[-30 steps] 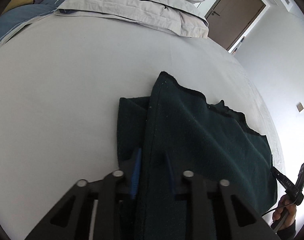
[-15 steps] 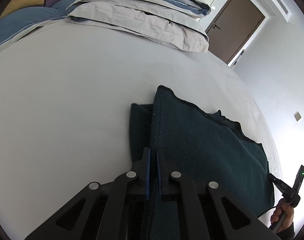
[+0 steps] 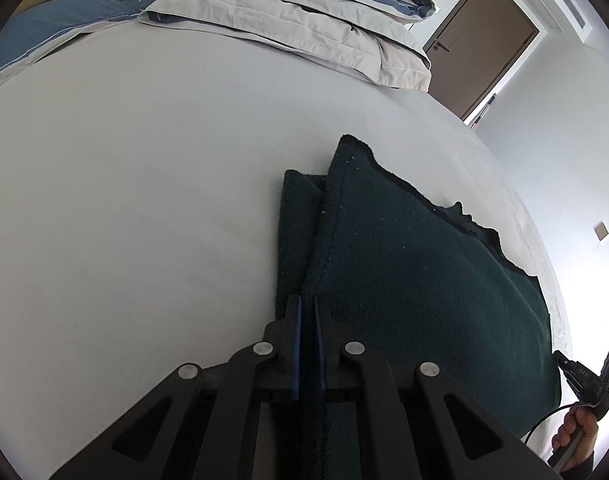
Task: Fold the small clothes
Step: 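Lay the hem down near the collar and open both tools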
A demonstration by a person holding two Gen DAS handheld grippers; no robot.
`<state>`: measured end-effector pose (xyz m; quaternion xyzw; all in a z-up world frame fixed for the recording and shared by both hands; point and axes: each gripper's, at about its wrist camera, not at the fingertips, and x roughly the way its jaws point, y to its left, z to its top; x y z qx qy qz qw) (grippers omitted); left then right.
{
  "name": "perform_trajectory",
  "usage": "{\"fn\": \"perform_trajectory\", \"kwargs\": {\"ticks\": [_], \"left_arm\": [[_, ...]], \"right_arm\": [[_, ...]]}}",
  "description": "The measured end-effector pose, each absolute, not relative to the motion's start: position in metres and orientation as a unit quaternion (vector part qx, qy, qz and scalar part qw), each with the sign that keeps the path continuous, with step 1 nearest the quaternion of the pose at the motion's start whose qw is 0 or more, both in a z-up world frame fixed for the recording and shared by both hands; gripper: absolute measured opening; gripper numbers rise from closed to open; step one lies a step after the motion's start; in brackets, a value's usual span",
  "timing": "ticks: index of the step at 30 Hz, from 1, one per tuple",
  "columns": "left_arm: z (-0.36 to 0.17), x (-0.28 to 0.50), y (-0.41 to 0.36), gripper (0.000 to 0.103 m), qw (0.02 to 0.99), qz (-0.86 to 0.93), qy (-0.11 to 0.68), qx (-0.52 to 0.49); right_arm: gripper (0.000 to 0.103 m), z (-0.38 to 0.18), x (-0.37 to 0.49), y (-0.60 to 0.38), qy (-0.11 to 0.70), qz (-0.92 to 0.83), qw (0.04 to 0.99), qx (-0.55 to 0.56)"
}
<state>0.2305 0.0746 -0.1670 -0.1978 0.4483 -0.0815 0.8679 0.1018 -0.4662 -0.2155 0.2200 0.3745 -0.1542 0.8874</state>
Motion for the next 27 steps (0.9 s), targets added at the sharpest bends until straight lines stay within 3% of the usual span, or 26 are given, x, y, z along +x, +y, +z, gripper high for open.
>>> {"fn": "perform_trajectory", "kwargs": {"ticks": [6,7,8,10,13,14,16,21,23,27], "left_arm": [[-0.167,0.229,0.074,0.010,0.870,-0.079,0.450,-0.187],[-0.167,0.228,0.074,0.010,0.870,-0.078,0.449,-0.185],[-0.167,0.228,0.074,0.010,0.871,-0.077,0.449,-0.183],[-0.166,0.228,0.073,0.010,0.872,-0.075,0.450,-0.180],[-0.166,0.228,0.071,0.010,0.872,-0.073,0.451,-0.179],[-0.166,0.228,0.071,0.010,0.872,-0.073,0.451,-0.178],[-0.166,0.228,0.072,0.010,0.872,-0.073,0.451,-0.179],[-0.166,0.227,0.071,0.010,0.872,-0.074,0.451,-0.178],[-0.166,0.228,0.070,0.010,0.871,-0.075,0.450,-0.179],[-0.165,0.228,0.070,0.010,0.871,-0.076,0.450,-0.180]], "right_arm": [[0.001,-0.212,0.081,-0.482,0.357,-0.087,0.889,0.273],[0.008,-0.208,0.081,-0.480,0.354,-0.083,0.892,0.267],[0.030,-0.205,0.082,-0.479,0.350,-0.074,0.895,0.265],[0.055,-0.200,0.086,-0.476,0.343,-0.055,0.901,0.260],[0.052,-0.197,0.108,-0.470,0.360,-0.052,0.902,0.234],[0.041,-0.196,0.118,-0.468,0.365,-0.043,0.901,0.230],[0.031,-0.194,0.134,-0.463,0.374,-0.040,0.901,0.214],[0.028,-0.206,0.179,-0.470,0.409,-0.077,0.885,0.210],[0.013,-0.215,0.189,-0.472,0.426,-0.082,0.876,0.211],[0.005,-0.212,0.187,-0.462,0.418,-0.091,0.886,0.178]]}}
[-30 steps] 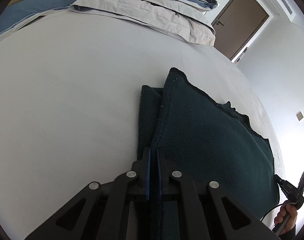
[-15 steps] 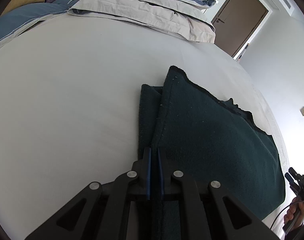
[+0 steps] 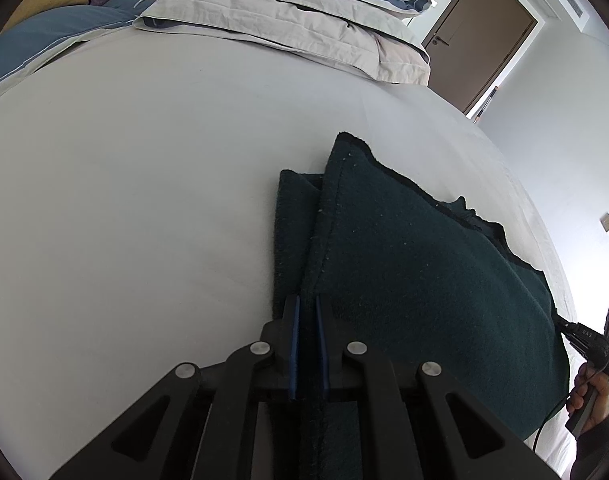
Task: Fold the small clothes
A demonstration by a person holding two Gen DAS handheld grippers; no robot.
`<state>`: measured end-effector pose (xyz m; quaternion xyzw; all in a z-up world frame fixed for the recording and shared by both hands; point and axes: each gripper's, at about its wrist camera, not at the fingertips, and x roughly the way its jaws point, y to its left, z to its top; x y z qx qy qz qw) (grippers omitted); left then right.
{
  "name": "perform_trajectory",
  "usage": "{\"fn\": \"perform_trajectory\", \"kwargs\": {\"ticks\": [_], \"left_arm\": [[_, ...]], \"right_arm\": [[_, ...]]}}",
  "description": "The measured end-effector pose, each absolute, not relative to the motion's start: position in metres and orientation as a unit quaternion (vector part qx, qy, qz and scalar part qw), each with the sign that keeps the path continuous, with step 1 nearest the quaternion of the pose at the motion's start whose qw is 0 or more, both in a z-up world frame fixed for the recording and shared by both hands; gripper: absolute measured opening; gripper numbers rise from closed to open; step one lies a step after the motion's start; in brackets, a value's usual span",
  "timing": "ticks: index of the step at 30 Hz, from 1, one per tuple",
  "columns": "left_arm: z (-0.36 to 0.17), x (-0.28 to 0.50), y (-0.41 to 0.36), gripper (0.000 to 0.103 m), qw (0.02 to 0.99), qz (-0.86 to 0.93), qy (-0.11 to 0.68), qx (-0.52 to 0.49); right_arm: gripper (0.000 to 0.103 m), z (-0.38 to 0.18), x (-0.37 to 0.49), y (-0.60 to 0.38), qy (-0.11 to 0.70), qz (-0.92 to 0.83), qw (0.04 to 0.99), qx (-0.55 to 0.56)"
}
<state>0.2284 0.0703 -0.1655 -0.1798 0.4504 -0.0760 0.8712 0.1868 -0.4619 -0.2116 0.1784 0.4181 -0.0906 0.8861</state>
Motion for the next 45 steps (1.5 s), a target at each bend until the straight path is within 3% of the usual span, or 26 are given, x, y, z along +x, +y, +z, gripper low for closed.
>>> {"fn": "perform_trajectory", "kwargs": {"ticks": [5,18,19,20,22,29,32,34,37,45], "left_arm": [[-0.164,0.229,0.068,0.010,0.873,-0.075,0.450,-0.175],[-0.165,0.231,0.066,0.011,0.874,-0.077,0.452,-0.162],[-0.164,0.229,0.067,0.015,0.873,-0.076,0.451,-0.167],[-0.162,0.227,0.067,0.019,0.874,-0.076,0.450,-0.168],[-0.155,0.218,0.067,0.028,0.883,-0.066,0.437,-0.160],[-0.144,0.184,0.037,0.028,0.905,-0.077,0.407,-0.098],[-0.153,0.176,0.018,0.037,0.905,-0.085,0.411,-0.065],[-0.165,0.181,0.013,0.037,0.900,-0.079,0.426,-0.048],[-0.167,0.180,0.022,0.038,0.900,-0.073,0.427,-0.048],[-0.157,0.163,0.074,0.041,0.890,-0.012,0.438,-0.126]], "right_arm": [[0.004,-0.198,0.171,-0.453,0.395,-0.116,0.898,0.152],[0.005,-0.220,0.151,-0.480,0.380,-0.144,0.888,0.213],[0.013,-0.217,0.149,-0.480,0.382,-0.142,0.888,0.215],[0.032,-0.210,0.145,-0.479,0.384,-0.150,0.886,0.212],[0.045,-0.191,0.128,-0.475,0.358,-0.168,0.895,0.206],[0.045,-0.165,0.078,-0.415,0.321,-0.002,0.914,0.248],[0.045,-0.191,0.074,-0.387,0.350,0.070,0.892,0.278],[0.044,-0.215,0.074,-0.376,0.382,0.062,0.884,0.263],[0.023,-0.237,0.062,-0.395,0.378,0.036,0.878,0.292],[0.026,-0.215,0.004,-0.456,0.326,-0.087,0.875,0.348]]}}
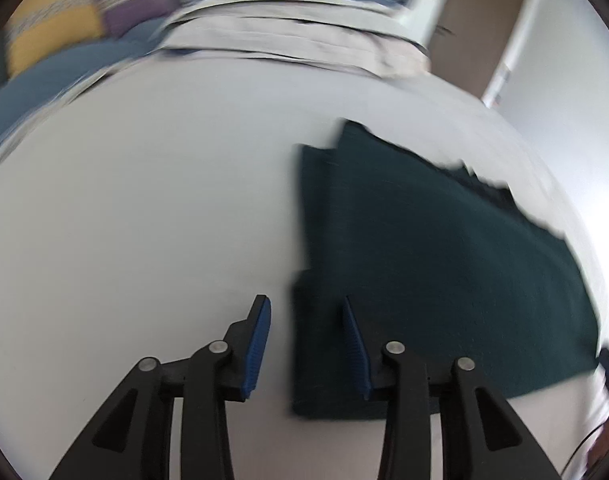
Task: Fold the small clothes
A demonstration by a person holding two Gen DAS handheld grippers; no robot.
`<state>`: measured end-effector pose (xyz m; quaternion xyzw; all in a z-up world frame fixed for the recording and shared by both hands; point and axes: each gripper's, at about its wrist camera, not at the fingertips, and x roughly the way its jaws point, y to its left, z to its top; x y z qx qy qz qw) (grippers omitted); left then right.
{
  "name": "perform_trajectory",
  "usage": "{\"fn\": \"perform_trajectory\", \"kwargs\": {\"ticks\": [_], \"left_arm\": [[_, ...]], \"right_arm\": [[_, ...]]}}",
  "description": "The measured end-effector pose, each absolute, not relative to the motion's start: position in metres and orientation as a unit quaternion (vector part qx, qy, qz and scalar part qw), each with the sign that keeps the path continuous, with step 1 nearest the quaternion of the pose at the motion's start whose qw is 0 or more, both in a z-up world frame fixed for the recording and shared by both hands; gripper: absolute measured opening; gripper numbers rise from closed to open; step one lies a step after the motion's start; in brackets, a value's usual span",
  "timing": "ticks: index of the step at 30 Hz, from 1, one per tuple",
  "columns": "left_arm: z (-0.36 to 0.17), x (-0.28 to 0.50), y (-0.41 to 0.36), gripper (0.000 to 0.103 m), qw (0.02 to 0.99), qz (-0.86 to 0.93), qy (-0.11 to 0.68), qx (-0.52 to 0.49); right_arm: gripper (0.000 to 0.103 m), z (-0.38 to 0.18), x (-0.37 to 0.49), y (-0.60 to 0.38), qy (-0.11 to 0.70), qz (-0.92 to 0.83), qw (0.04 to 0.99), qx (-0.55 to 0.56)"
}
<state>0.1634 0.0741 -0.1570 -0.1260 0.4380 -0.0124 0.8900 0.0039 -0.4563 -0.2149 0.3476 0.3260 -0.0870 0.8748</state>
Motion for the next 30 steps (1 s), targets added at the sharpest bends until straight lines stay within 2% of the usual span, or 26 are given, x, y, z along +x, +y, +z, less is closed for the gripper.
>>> {"fn": "perform_trajectory", "kwargs": {"ticks": [2,6,8,10,15,20,24,26,30], "left_arm": [[-0.152,0.156,0.087,0.041,0.890,0.001,0.434,-0.144],[-0.134,0.148,0.070,0.042,0.903,-0.022,0.414,-0.111],[-0.123,0.149,0.043,0.048,0.912,-0.044,0.399,-0.076],[-0.119,0.158,0.020,0.056,0.915,-0.058,0.395,-0.052],[-0.125,0.193,-0.039,0.059,0.910,-0.085,0.405,0.017],[-0.138,0.229,-0.054,0.060,0.905,-0.067,0.419,0.043],[-0.161,0.253,-0.045,0.080,0.890,-0.063,0.450,0.034],[-0.164,0.254,-0.037,0.081,0.891,-0.072,0.448,0.020],[-0.168,0.251,-0.032,0.084,0.894,-0.087,0.439,0.016]], "right_arm": [[0.028,-0.203,-0.004,-0.460,0.317,-0.083,0.879,0.348],[0.028,-0.181,-0.001,-0.439,0.307,-0.014,0.883,0.356],[0.031,-0.177,0.010,-0.419,0.312,0.016,0.883,0.350],[0.035,-0.175,0.028,-0.402,0.322,0.033,0.883,0.342],[0.041,-0.179,0.078,-0.371,0.339,0.069,0.871,0.349],[0.042,-0.193,0.154,-0.350,0.341,0.098,0.860,0.367],[0.042,-0.226,0.195,-0.370,0.367,0.073,0.842,0.389],[0.038,-0.239,0.200,-0.392,0.351,0.083,0.831,0.423],[0.038,-0.242,0.186,-0.441,0.315,0.039,0.833,0.453]]}}
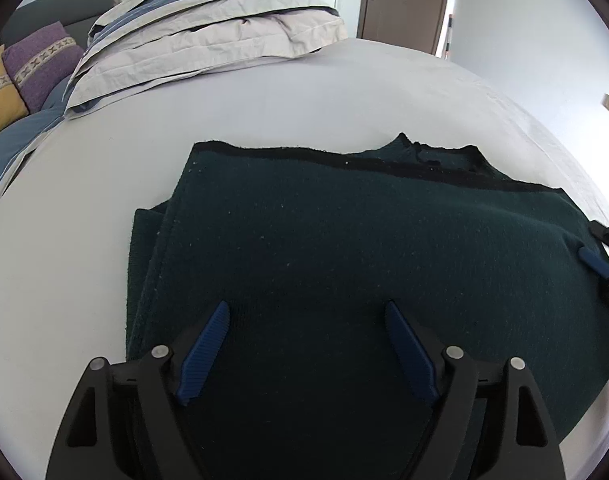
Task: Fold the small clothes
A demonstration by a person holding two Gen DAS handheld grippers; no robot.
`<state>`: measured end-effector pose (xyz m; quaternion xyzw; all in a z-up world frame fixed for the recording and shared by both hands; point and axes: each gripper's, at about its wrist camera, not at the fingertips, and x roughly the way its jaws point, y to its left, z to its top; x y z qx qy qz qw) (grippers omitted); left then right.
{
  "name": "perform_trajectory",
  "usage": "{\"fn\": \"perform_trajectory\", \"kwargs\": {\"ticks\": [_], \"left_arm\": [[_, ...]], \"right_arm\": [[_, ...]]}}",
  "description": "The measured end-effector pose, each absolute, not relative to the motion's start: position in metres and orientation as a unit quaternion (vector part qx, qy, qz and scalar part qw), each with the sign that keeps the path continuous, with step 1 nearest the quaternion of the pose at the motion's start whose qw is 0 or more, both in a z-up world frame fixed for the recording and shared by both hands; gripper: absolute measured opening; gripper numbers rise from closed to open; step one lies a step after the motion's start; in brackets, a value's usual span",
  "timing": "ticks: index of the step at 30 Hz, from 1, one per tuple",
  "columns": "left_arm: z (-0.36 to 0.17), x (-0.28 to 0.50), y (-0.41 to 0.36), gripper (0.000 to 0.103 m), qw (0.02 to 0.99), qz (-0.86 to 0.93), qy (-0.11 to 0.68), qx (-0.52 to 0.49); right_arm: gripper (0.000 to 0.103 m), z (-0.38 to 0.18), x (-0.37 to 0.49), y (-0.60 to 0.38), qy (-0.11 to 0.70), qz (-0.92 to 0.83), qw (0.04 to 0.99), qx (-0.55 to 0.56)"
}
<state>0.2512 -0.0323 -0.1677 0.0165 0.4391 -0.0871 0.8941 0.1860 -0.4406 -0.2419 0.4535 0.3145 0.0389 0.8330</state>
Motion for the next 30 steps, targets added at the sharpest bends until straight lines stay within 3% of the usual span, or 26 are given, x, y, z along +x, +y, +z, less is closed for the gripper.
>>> {"fn": "perform_trajectory", "kwargs": {"ticks": [2,8,10,17,20,30], "left_arm": [[-0.168,0.251,-0.032,0.084,0.895,-0.085,0.438,0.020],[-0.169,0.249,-0.032,0.084,0.896,-0.085,0.435,0.019],[-0.169,0.249,-0.031,0.084,0.896,-0.085,0.435,0.019],[-0.171,0.248,-0.029,0.084,0.898,-0.086,0.431,0.017],[-0.171,0.248,-0.028,0.084,0.898,-0.087,0.431,0.017],[-0.172,0.250,-0.026,0.084,0.898,-0.093,0.430,0.011]], "right_arm": [[0.031,-0.242,0.175,-0.461,0.304,0.018,0.837,0.454],[0.035,-0.239,0.131,-0.504,0.282,-0.047,0.841,0.459],[0.051,-0.233,0.106,-0.513,0.285,-0.101,0.847,0.437],[0.055,-0.230,0.047,-0.530,0.273,-0.121,0.843,0.448],[0.066,-0.236,0.044,-0.534,0.281,-0.106,0.836,0.459],[0.064,-0.251,0.068,-0.520,0.321,-0.028,0.816,0.481]]}}
